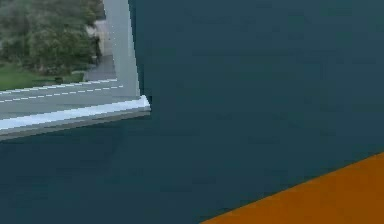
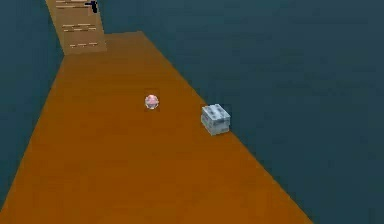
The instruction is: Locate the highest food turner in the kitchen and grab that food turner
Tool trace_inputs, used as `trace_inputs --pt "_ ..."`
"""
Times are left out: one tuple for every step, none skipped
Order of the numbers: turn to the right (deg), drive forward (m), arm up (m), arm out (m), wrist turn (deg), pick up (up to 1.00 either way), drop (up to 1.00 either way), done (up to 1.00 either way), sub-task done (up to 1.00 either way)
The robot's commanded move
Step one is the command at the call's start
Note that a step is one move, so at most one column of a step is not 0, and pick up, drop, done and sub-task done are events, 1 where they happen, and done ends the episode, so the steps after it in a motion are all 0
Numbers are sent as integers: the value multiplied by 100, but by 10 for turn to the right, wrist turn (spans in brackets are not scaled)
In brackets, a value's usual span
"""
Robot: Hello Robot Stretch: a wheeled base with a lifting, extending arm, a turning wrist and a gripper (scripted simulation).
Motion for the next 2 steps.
trace_inputs --pt "210 0 0 0 0 0 0 0 0" --pt "0 5 0 0 0 0 0 0 0"
